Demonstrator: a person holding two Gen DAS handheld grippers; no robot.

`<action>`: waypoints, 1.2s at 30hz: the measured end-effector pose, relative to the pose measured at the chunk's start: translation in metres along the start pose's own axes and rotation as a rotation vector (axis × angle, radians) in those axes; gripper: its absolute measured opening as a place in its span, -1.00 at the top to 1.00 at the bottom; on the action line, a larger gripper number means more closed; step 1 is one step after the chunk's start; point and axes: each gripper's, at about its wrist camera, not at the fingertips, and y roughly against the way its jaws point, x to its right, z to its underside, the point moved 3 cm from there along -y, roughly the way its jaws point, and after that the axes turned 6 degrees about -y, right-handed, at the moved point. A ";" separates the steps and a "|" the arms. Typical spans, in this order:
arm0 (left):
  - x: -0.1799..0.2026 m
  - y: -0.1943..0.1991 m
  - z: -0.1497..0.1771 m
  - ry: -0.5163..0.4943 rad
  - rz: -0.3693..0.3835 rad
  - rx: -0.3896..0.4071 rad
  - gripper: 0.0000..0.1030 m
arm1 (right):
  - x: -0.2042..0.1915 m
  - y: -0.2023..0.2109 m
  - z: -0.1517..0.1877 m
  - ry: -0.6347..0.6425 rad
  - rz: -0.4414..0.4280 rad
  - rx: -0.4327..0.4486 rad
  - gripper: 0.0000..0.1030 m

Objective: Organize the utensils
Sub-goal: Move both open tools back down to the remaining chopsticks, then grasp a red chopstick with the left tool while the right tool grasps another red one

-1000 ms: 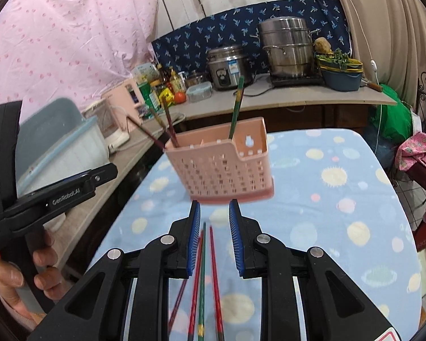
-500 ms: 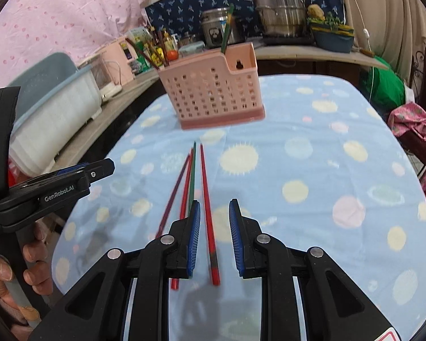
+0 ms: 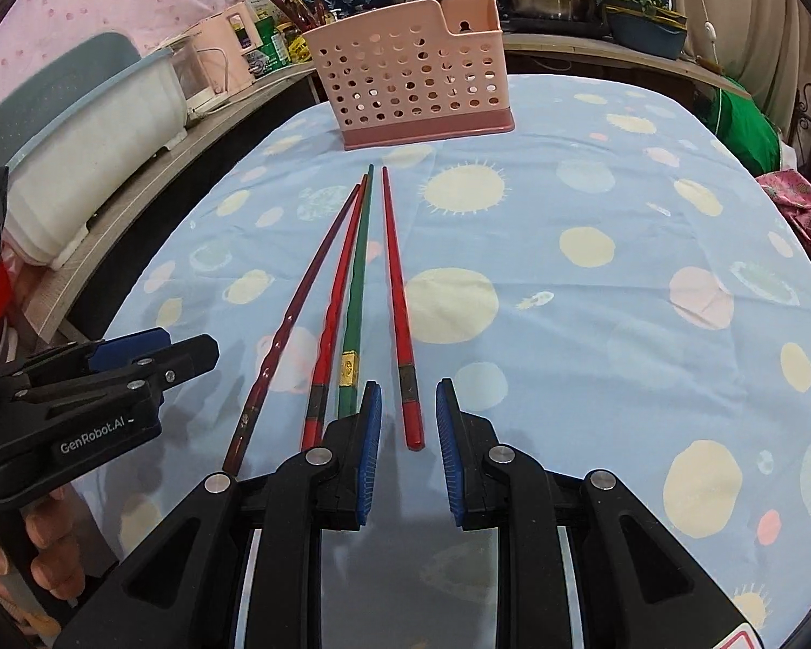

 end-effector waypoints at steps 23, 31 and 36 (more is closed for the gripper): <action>0.025 -0.011 0.028 -0.052 0.055 -0.062 -0.01 | 0.005 -0.013 0.006 0.025 0.041 -0.012 0.83; 0.027 -0.011 0.029 -0.073 0.037 -0.053 0.15 | 0.006 -0.013 0.006 0.021 0.039 -0.011 0.83; 0.026 -0.011 0.028 -0.085 0.035 -0.051 0.55 | 0.006 -0.013 0.006 0.020 0.039 -0.011 0.83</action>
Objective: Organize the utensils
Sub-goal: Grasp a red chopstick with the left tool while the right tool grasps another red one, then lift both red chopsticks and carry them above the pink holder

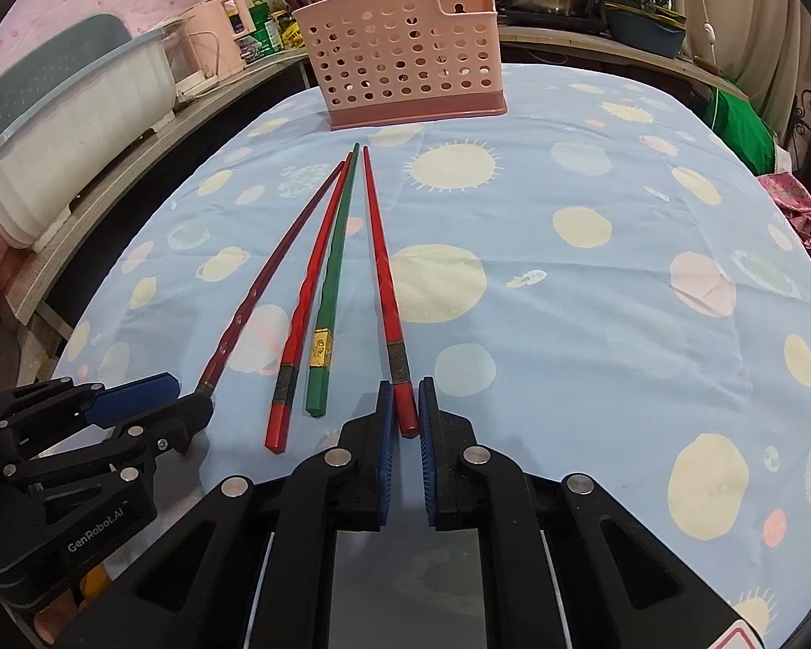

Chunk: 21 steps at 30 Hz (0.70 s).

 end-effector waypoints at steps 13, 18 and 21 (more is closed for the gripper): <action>-0.001 0.001 0.000 0.011 0.018 -0.019 0.86 | 0.006 0.009 0.001 -0.044 -0.028 -0.007 0.84; -0.003 0.002 -0.002 0.030 0.047 -0.037 0.86 | 0.006 0.021 -0.004 -0.053 -0.041 0.021 0.84; -0.005 0.007 -0.005 0.042 0.055 -0.032 0.86 | 0.006 0.031 -0.009 -0.061 -0.052 0.050 0.84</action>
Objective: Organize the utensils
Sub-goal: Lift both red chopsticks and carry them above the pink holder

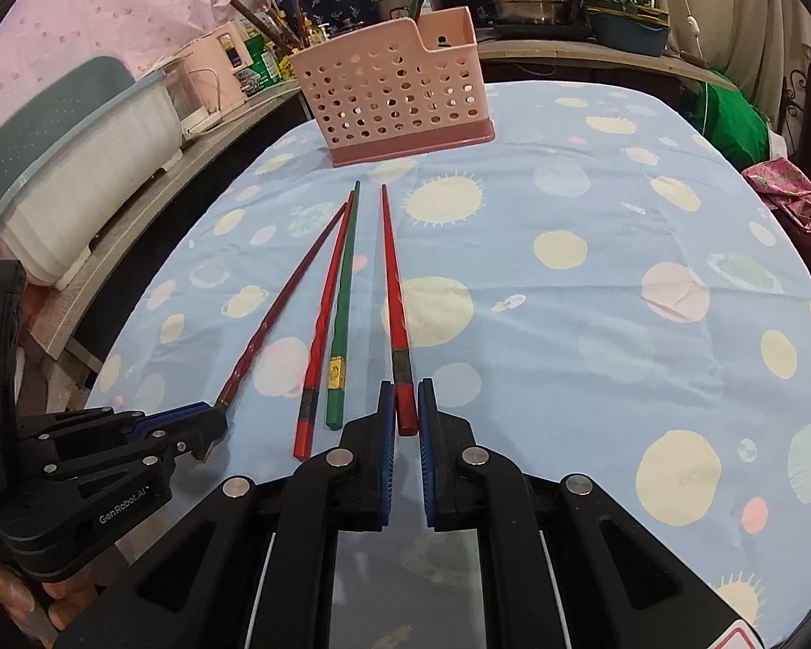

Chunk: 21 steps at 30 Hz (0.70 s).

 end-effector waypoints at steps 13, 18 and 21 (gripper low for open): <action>-0.014 0.055 -0.039 0.046 0.032 0.140 0.86 | -0.003 0.056 -0.050 -0.019 -0.043 0.175 0.85; -0.020 0.078 -0.064 0.055 0.026 0.206 0.86 | -0.004 0.076 -0.078 -0.023 -0.061 0.245 0.85; -0.023 0.090 -0.082 0.054 0.020 0.244 0.86 | -0.003 0.083 -0.095 -0.033 -0.072 0.278 0.86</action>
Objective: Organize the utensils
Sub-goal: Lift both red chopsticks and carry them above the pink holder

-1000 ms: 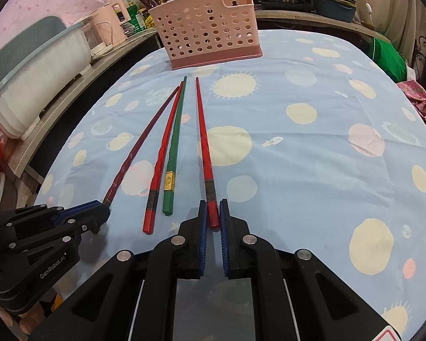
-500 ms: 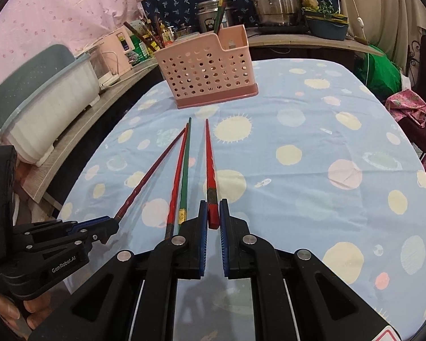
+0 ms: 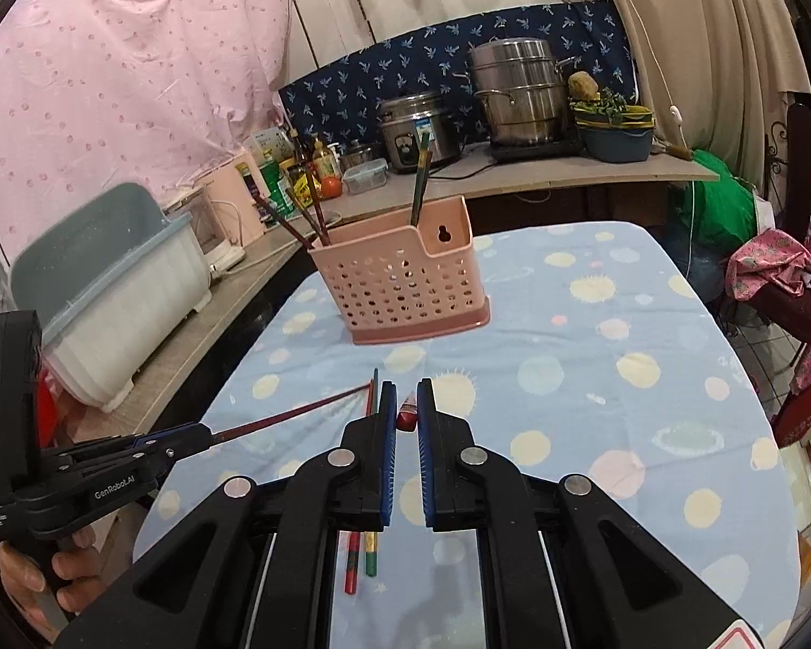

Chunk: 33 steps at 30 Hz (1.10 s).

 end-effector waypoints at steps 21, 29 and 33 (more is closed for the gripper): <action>-0.009 0.007 -0.129 -0.020 -0.061 0.181 0.86 | 0.012 -0.020 -0.096 -0.075 -0.026 0.138 0.86; -0.016 0.027 -0.177 -0.007 -0.072 0.265 0.86 | 0.008 -0.022 -0.150 -0.105 -0.090 0.206 0.86; -0.015 0.041 -0.205 -0.010 -0.079 0.322 0.86 | -0.005 -0.021 -0.183 -0.082 -0.100 0.268 0.86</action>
